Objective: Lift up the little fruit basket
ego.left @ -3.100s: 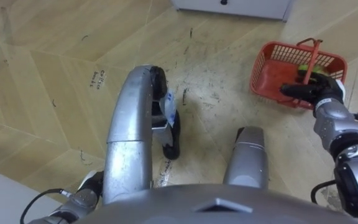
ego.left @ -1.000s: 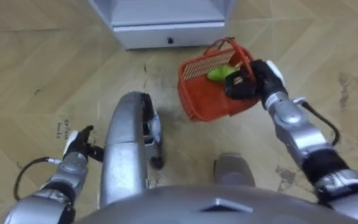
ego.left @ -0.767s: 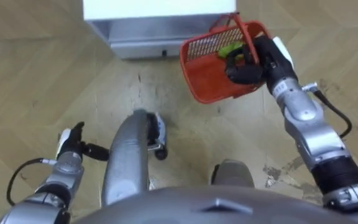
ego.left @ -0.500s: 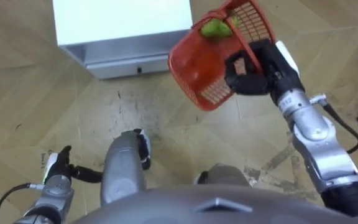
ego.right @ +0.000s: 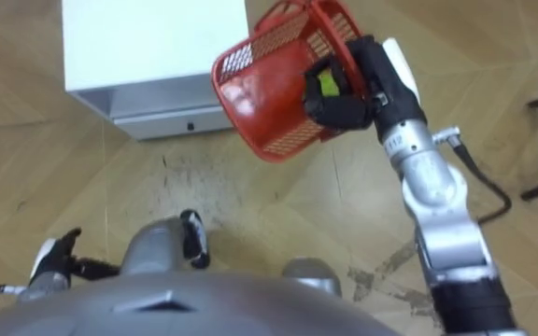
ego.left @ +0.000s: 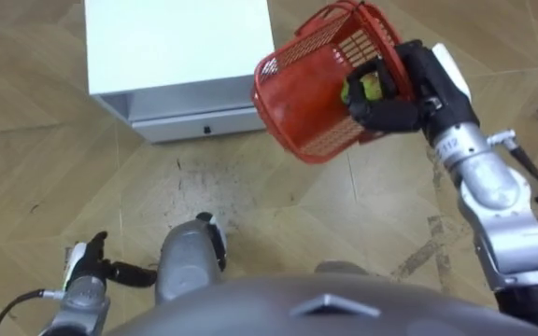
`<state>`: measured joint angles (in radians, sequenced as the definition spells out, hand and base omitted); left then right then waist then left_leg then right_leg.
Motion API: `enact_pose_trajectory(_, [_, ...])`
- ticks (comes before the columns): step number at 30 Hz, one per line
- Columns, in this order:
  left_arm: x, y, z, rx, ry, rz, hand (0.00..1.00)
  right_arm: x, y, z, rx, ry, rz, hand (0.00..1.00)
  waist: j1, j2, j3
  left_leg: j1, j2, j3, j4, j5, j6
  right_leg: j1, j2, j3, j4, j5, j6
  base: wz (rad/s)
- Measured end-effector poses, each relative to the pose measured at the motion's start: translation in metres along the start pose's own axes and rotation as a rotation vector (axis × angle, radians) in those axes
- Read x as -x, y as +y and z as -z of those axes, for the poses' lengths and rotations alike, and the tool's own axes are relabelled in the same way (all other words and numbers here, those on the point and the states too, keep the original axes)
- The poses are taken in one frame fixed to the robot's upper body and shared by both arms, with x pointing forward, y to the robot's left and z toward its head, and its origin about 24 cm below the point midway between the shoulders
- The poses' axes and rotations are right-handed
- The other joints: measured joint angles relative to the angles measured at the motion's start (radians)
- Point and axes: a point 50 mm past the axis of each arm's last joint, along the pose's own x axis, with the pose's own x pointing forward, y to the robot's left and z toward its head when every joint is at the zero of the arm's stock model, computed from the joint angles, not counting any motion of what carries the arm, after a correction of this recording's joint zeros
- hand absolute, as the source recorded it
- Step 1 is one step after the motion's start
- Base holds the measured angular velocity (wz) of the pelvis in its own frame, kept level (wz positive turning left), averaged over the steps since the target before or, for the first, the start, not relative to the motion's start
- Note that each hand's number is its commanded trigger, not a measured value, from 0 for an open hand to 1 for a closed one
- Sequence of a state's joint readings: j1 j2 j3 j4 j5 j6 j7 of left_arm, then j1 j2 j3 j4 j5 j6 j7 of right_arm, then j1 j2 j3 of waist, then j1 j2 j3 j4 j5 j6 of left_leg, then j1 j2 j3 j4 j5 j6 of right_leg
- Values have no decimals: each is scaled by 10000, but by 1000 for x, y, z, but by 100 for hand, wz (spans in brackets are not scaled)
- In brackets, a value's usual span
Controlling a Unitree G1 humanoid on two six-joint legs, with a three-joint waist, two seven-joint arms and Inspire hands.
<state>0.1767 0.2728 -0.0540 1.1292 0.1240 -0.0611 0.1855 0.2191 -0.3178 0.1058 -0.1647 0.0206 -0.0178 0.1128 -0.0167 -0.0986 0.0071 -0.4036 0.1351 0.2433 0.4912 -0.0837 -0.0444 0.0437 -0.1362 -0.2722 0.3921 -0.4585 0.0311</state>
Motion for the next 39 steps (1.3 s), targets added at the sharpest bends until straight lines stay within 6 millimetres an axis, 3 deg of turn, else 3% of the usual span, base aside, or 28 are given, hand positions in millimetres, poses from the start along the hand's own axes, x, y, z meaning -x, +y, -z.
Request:
enact_pose_trajectory(3, [4, -3, 16, -164, 566, 65, 0, 0, -2, -9, 34, -410, -80, 100, 71, 11, 15, 40, 80, 20, 326, -92, 7, 336, 80, 278, -232, 107, -32, -9])
enact_pose_trajectory(4, [5, -5, 20, -164, 735, 148, 0, 0, -3, -9, -58, -414, -64, 100, 103, 50, 19, -49, 100, 19, 467, -273, 28, 546, 120, 404, -346, 144, -41, 11])
enact_pose_trajectory(7, [5, -11, 13, -107, 548, 582, 0, 0, -6, -10, -64, -434, 136, 100, 180, 61, -17, -81, -168, 4, 364, -486, 106, 405, -53, 861, -317, 142, -3, 31])
enact_pose_trajectory(9, [4, -11, 10, -85, 481, 596, 0, -1, -5, -11, -75, -515, 83, 100, 434, 0, 28, -54, -264, 70, 583, -609, 293, 429, -202, 1044, -351, 289, 261, -7])
enact_pose_trajectory(10, [5, -10, 16, -22, 713, 559, 0, -3, -3, -13, -74, -615, -19, 100, 652, -25, 89, -136, -191, 188, 1397, -703, 457, 729, -271, 1332, -342, 495, 379, -28])
enact_pose_trajectory(11, [6, -10, 19, -22, 884, 552, 0, -3, -4, -15, -103, -713, 0, 100, 787, -53, 149, -364, -420, 344, 1486, -889, 472, 959, -413, 1628, -244, 545, 407, -12])
enact_pose_trajectory(12, [6, -13, 19, -4, 915, 626, 0, -3, -7, -16, -100, -803, 79, 100, 718, 29, 3, -410, -553, 354, 1081, -828, 541, 915, -447, 1575, -45, 544, 409, 18])
enact_pose_trajectory(13, [6, -15, 18, 43, 942, 700, 0, -3, -11, -17, -237, -873, 333, 100, 621, 193, -127, -321, -631, 502, 873, -1015, 846, 751, -640, 1242, 715, 490, 490, 35])
enact_pose_trajectory(14, [5, -15, 13, 71, 861, 645, 0, -3, -9, -16, -347, -876, 496, 100, 618, 123, -66, -46, -886, 683, 923, -1304, 1054, 519, -1022, 1031, 1754, 639, 632, 32])
enact_pose_trajectory(15, [4, -14, 10, 84, 788, 620, 0, -3, -8, -17, -379, -914, 484, 100, 596, 111, 8, 108, -1004, 723, 928, -1441, 1124, 367, -1183, 1023, 2325, 852, 650, 27])
enact_pose_trajectory(17, [0, -12, -1, 263, 564, 552, 0, -3, -7, -17, -249, -943, 430, 100, 602, 145, 59, 580, -1310, 874, 822, -1724, 1349, -25, -1485, 1104, 3688, 1877, 526, 22])
enact_pose_trajectory(18, [-2, -10, -8, 485, 427, 442, 0, -3, -7, -16, -141, -898, 434, 100, 628, 170, 64, 947, -1525, 883, 574, -1846, 1473, -271, -1703, 1121, 4433, 2815, 302, 28])
enact_pose_trajectory(19, [-3, -8, -14, 656, 274, 343, 0, -3, -6, -16, -167, -869, 432, 100, 521, 217, 69, 1301, -1714, 744, 248, -1909, 1564, -519, -1847, 1111, 5024, 3689, 257, 31])
enact_pose_trajectory(20, [-6, -5, -25, 783, 20, 164, 0, -3, -6, -15, -208, -872, 468, 100, 525, 266, 81, 1567, -1825, 603, -82, -1927, 1599, -961, -1848, 1132, 5675, 3626, 296, 23])
enact_pose_trajectory(21, [-7, -4, -30, 828, -112, 61, 0, -3, -5, -15, -194, -871, 473, 100, 530, 297, 87, 1681, -1843, 538, -218, -1926, 1605, -1246, -1802, 1172, 6016, 3440, 318, 16])
enact_pose_trajectory(23, [-9, 0, -45, 955, -629, -185, 0, -4, -3, -15, -231, -823, 408, 100, 519, 399, 123, 2275, -1826, 284, -725, -1924, 1610, -2196, -1367, 1062, 6439, 2542, 342, 14])
enact_pose_trajectory(24, [-9, 1, -47, 968, -746, -194, 0, -4, -3, -15, -224, -823, 403, 100, 492, 422, 130, 2425, -1819, 219, -851, -1923, 1608, -2437, -1253, 1040, 6348, 2360, 331, 17])
enact_pose_trajectory(26, [-8, -1, -54, 978, -1094, -147, 0, -4, -3, -14, -200, -728, 405, 100, 490, 463, 136, 2750, -1797, 60, -1140, -1919, 1593, -2992, -1002, 1006, 5576, 1953, 342, 17])
enact_pose_trajectory(27, [-7, -5, -54, 1025, -1155, -69, 0, -4, -2, -12, -231, -599, 389, 100, 495, 475, 129, 2979, -1792, -13, -1353, -1895, 1552, -3205, -849, 1058, 4609, 1853, 330, 23])
enact_pose_trajectory(29, [-5, -12, -45, 1046, -923, 119, 0, -2, -2, -9, -277, -379, 388, 100, 514, 456, 58, 3336, -1792, -142, -1454, -1884, 1498, -3189, -668, 1089, 1984, 2063, 202, 27])
enact_pose_trajectory(30, [-5, -13, -43, 1030, -850, 154, 0, -2, -1, -8, -278, -332, 395, 100, 515, 453, 26, 3396, -1781, -182, -1429, -1917, 1437, -3105, -630, 1091, 1520, 2138, 228, 19])
enact_pose_trajectory(31, [-4, -16, -35, 1004, -643, 228, 0, -1, -1, -6, -302, -161, 414, 100, 522, 564, -70, 3489, -1620, -333, -1473, -1965, 1260, -2613, -400, 969, 1019, 2198, 221, 7])
enact_pose_trajectory(34, [-2, -9, -13, 792, -51, 100, 0, -1, 4, 0, -619, 92, 319, 100, 435, 601, -69, 3804, -1273, -279, -1799, -1792, 928, -1633, 51, 771, -221, 2495, 140, 24])
enact_pose_trajectory(39, [3, -9, 9, 391, 633, 115, 0, -3, 8, 1, -832, 69, 344, 100, 603, 555, -64, 4301, -1067, -420, -2610, -1702, 784, -1089, 611, 856, -1356, 2802, 73, 3])
